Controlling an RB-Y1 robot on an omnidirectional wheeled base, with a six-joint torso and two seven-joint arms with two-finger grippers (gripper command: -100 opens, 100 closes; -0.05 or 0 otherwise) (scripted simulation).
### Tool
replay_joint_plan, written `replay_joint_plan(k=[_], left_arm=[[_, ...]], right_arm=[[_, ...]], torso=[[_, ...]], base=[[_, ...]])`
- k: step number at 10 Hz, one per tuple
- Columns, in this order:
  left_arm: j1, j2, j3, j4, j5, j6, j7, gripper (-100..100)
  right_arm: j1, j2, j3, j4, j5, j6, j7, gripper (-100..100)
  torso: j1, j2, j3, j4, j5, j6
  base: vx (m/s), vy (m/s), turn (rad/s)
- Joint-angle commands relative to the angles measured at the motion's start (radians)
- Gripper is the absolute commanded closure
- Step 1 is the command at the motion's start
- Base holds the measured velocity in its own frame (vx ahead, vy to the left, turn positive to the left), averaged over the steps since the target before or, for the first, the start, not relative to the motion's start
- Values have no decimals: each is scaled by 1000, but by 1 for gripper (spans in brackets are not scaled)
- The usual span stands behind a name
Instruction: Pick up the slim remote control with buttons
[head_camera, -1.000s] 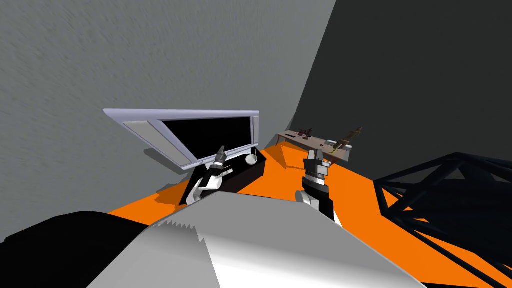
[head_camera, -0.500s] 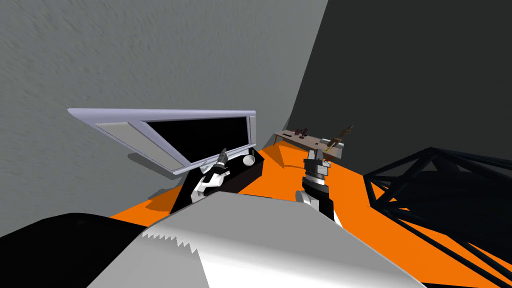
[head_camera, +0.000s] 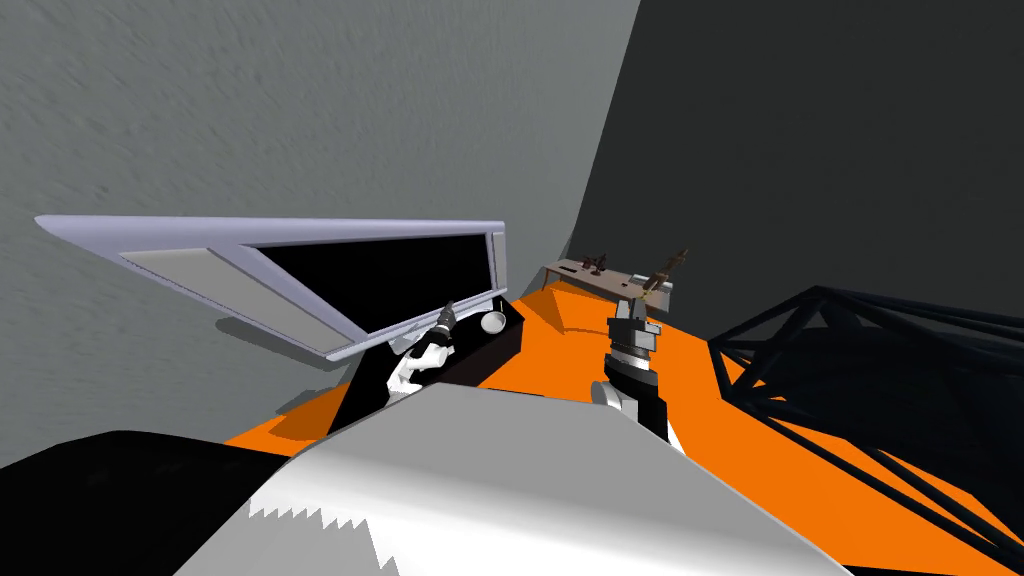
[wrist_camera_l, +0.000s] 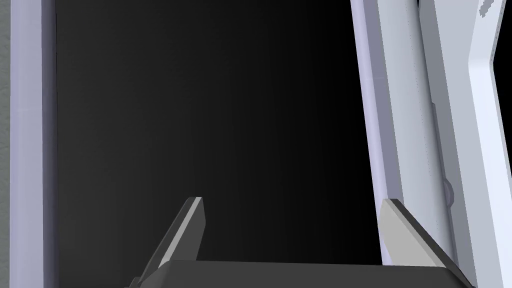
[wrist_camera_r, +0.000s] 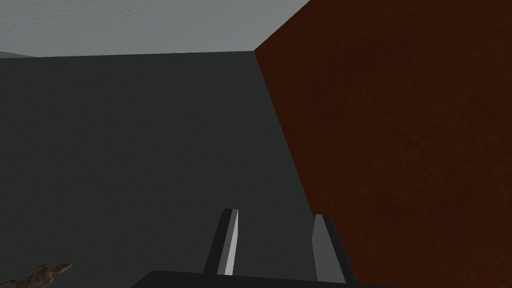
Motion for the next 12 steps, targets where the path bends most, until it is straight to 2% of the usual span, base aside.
replay_joint_plan(k=[1,2,3,4,5,6,7,8,9,10,11,12], left_arm=[[-10,2,4,26,6,30,5,-100],[-34,9,14,70,20,70,15,-100],[-34,9,14,75,20,75,15,-100],[-56,16,23,117,34,114,26,-100],[-56,16,23,126,34,121,26,-100],[-77,24,32,164,49,158,38,-100],[-77,24,32,178,49,167,38,-100],[-97,33,40,202,64,209,52,-100],[-97,33,40,232,64,213,52,-100],[-116,43,48,276,80,247,68,-100],[-116,43,48,286,80,259,68,-100],[-134,54,56,339,97,289,84,-100]], right_arm=[[0,0,0,0,0,0,0,0],[0,0,0,0,0,0,0,0],[0,0,0,0,0,0,0,0],[0,0,0,0,0,0,0,0],[0,0,0,0,0,0,0,0],[0,0,0,0,0,0,0,0],[0,0,0,0,0,0,0,0],[0,0,0,0,0,0,0,0],[0,0,0,0,0,0,0,0],[0,0,0,0,0,0,0,0],[0,0,0,0,0,0,0,0],[0,0,0,0,0,0,0,0]], torso=[[0,0,0,0,0,0],[0,0,0,0,0,-1],[0,0,0,0,0,0],[0,1,0,0,0,-1],[1,1,0,0,0,0],[0,1,1,0,0,-1],[1,1,1,0,0,0],[1,2,1,0,0,-1],[1,2,1,0,0,0],[1,2,1,0,0,-1],[2,2,1,0,0,0],[2,2,1,0,0,-1]], base=[[15,6,-58],[16,7,-123],[14,10,-71],[8,11,-122],[4,13,-72],[2,16,-145],[-2,19,-71],[-1,22,-142],[-4,23,-83],[-10,28,-144],[-11,32,-76],[-21,39,-139]])
